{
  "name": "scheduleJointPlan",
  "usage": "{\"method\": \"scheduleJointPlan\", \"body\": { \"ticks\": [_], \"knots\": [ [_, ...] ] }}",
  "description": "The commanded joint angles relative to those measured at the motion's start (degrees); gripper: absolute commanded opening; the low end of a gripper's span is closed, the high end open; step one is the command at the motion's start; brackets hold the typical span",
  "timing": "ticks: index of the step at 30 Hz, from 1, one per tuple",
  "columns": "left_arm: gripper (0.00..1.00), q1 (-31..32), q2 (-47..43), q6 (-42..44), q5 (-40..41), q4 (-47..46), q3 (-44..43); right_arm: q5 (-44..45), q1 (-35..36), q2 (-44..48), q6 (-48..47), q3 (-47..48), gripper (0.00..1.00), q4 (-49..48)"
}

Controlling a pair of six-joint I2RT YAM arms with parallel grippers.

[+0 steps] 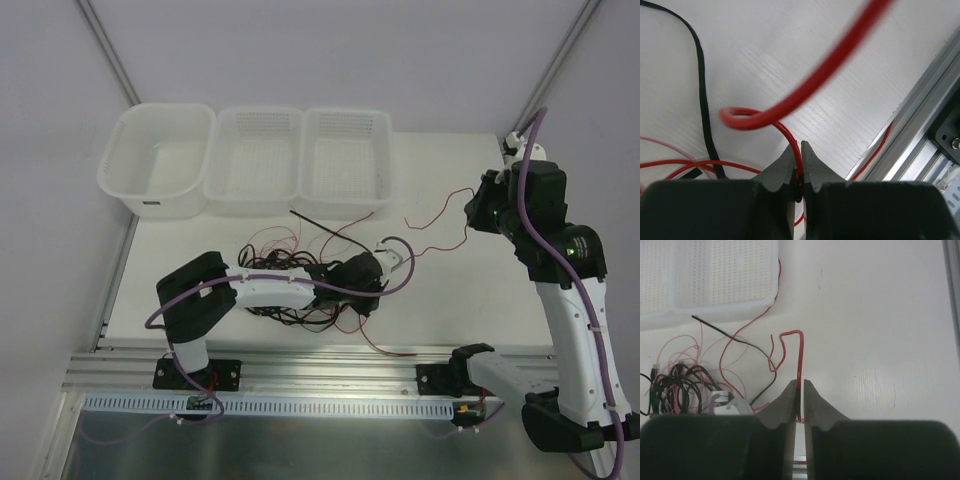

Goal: Untangle the cables

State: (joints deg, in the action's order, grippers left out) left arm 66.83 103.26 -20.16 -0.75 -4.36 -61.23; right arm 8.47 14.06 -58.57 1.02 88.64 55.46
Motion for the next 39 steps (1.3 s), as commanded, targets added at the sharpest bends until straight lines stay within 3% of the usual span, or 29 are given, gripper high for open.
{"method": "scheduleJointPlan", "body": {
  "ticks": [1,2,8,11,21,29,34,39],
  "knots": [
    [0.00,0.58,-8.15,1.35,2.95,0.57,-1.34,-2.40,-0.44,1.96,-0.05,-4.78,0.14,-1.32],
    [0.00,0.58,-9.38,2.14,3.47,2.93,-3.17,-3.28,-0.44,2.75,0.04,-6.71,0.27,-1.76],
    [0.00,0.58,-17.03,5.92,6.81,10.33,-10.56,-8.02,-0.44,5.91,1.09,-19.19,0.70,-2.90],
    [0.00,0.58,-19.24,7.06,9.27,13.06,-13.46,-11.27,-0.44,8.64,0.74,-22.89,0.78,-3.78],
    [0.00,-0.12,-20.21,5.84,17.10,19.74,-25.42,-27.35,-0.18,26.12,-0.66,-35.72,0.77,-16.34],
    [0.00,-1.17,-18.71,7.07,19.30,20.88,-36.13,-43.61,2.01,29.12,0.72,-40.74,0.79,-27.66],
    [0.00,-1.17,-18.19,4.87,18.86,20.71,-41.06,-44.95,7.11,26.05,3.38,-42.85,0.80,-37.94],
    [0.00,-1.17,-16.96,4.87,18.77,20.80,-45.11,-39.50,17.30,20.52,1.19,-41.54,0.80,-41.93]
  ]
}}
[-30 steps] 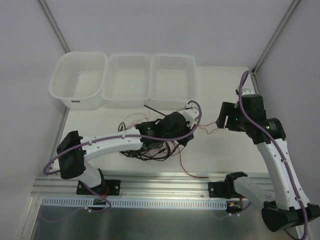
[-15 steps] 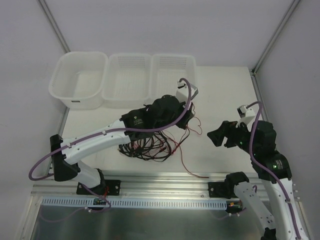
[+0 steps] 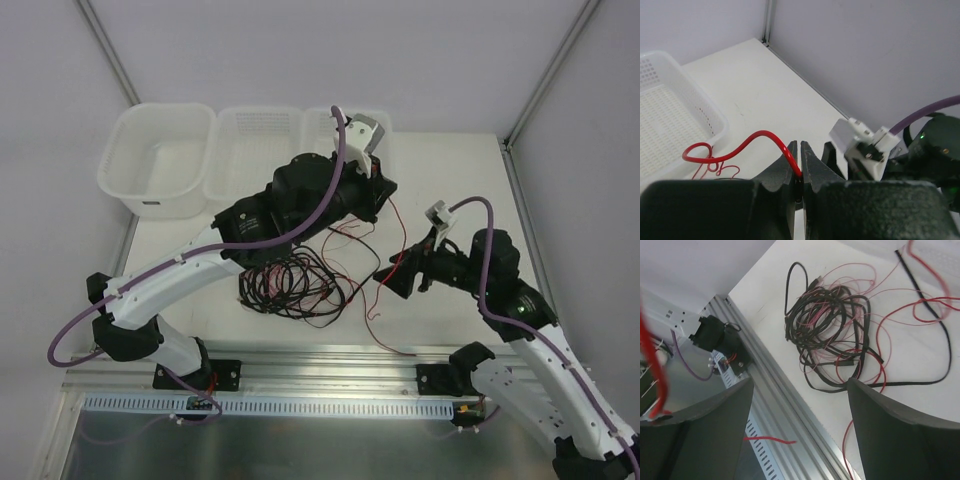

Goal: Untangle the cables

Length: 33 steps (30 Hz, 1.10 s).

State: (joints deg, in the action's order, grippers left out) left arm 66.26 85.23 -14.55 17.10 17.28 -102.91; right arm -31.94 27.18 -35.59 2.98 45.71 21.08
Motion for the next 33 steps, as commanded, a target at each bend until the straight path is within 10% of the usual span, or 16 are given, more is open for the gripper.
{"method": "scheduleJointPlan", "body": {
  "ticks": [1,11,33],
  "knots": [
    [0.00,-0.61,1.25,-0.57,1.61,-0.84,-4.04,1.79,5.33,-3.85,-1.13,1.92,0.79,-7.46],
    [0.03,-1.66,-2.88,9.35,9.35,-0.75,1.84,37.99,7.36,-0.45,-6.33,6.49,0.78,13.53],
    [0.13,-10.96,13.46,41.60,-1.10,-3.12,-36.47,39.07,7.45,7.03,-3.60,5.00,0.78,22.42]
  ]
}}
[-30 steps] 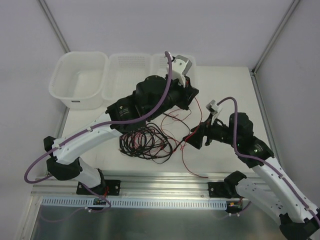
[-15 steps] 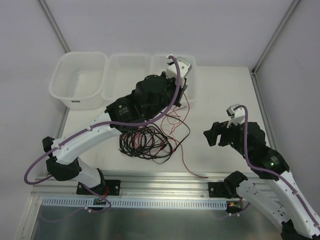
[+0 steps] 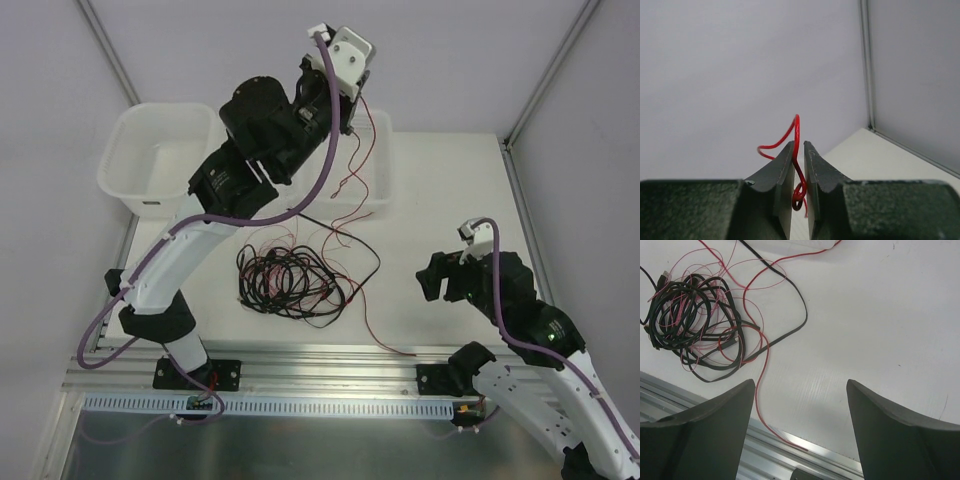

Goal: Untangle the cables

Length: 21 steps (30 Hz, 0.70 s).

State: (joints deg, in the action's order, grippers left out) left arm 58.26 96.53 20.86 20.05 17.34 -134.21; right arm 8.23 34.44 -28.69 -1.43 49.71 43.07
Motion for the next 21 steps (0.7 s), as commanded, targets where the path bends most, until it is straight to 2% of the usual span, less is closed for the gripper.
{"method": "scheduleJointPlan", "body": {
  "ticks": [1,9,18,21],
  "knots": [
    [0.13,-3.76,3.30,6.47,-4.75,-4.24,-6.57,-1.46,0.11,-0.05,0.82,1.17,0.79,0.78],
    [0.13,-11.41,5.68,5.42,-12.39,-16.45,-5.89,-3.66,0.11,-1.54,-0.59,2.32,0.78,2.54],
    [0.00,-17.39,11.30,3.84,-17.42,-24.81,-5.45,-6.30,0.11,-2.78,-0.33,0.65,0.78,1.23],
    [0.00,-19.67,13.32,1.03,-19.17,-27.53,-4.49,-6.38,0.11,-2.51,-0.33,0.12,0.79,1.14]
  ]
}}
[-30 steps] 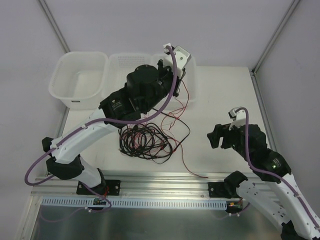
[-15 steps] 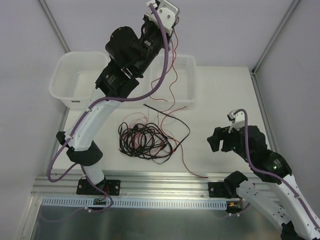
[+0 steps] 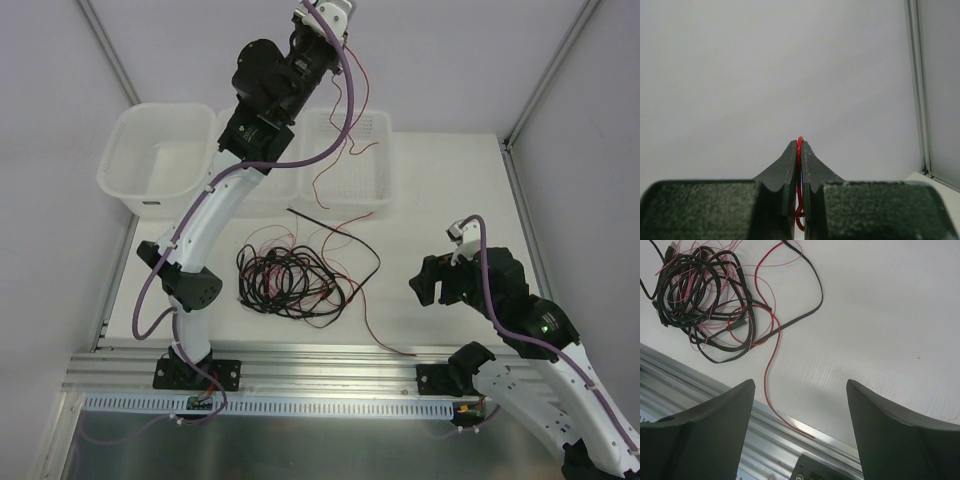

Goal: Untangle the cables

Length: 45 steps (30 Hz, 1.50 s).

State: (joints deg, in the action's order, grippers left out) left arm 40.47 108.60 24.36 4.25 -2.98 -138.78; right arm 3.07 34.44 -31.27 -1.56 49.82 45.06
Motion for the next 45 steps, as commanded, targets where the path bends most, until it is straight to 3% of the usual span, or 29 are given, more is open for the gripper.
{"method": "scheduleJointPlan", "body": {
  "ticks": [1,14,23,27,28,30,31,33,40,45],
  "knots": [
    [0.00,-2.23,1.79,-3.08,-3.89,-8.52,0.44,-1.23,0.19,0.07,-0.28,-0.34,0.78,-0.85],
    [0.00,-5.22,14.62,-11.88,-1.44,-12.05,11.42,-2.63,0.11,1.47,0.42,-3.33,0.78,-1.29],
    [0.04,-6.98,22.00,-19.34,0.76,-6.61,16.34,-4.83,0.11,1.82,1.21,-5.09,0.78,-2.34],
    [0.28,-7.42,22.80,-21.63,0.85,-3.44,17.84,-5.35,0.11,1.03,1.21,-4.39,0.78,-2.52],
    [0.47,-7.51,22.45,-22.51,0.85,-2.91,18.28,-5.53,0.11,0.77,1.30,-4.30,0.78,-2.61],
    [0.67,-7.68,20.61,-23.21,0.93,-1.94,19.51,-6.06,0.19,0.51,1.39,-3.94,0.78,-2.69],
    [0.86,-7.68,19.56,-23.83,0.85,-1.59,19.95,-6.15,0.11,0.50,1.39,-3.94,0.78,-2.78],
    [0.99,-7.68,16.13,-24.27,1.20,0.08,20.83,-6.32,0.11,0.59,1.39,-3.77,0.78,-2.87],
    [0.99,-7.33,-1.09,-35.93,0.06,6.93,31.80,-4.92,0.11,1.21,1.04,-2.63,0.78,-1.64],
    [0.99,-6.90,-13.48,-44.39,-5.47,10.45,47.17,-4.21,0.19,2.00,1.03,-2.27,0.78,-1.20]
  ]
}}
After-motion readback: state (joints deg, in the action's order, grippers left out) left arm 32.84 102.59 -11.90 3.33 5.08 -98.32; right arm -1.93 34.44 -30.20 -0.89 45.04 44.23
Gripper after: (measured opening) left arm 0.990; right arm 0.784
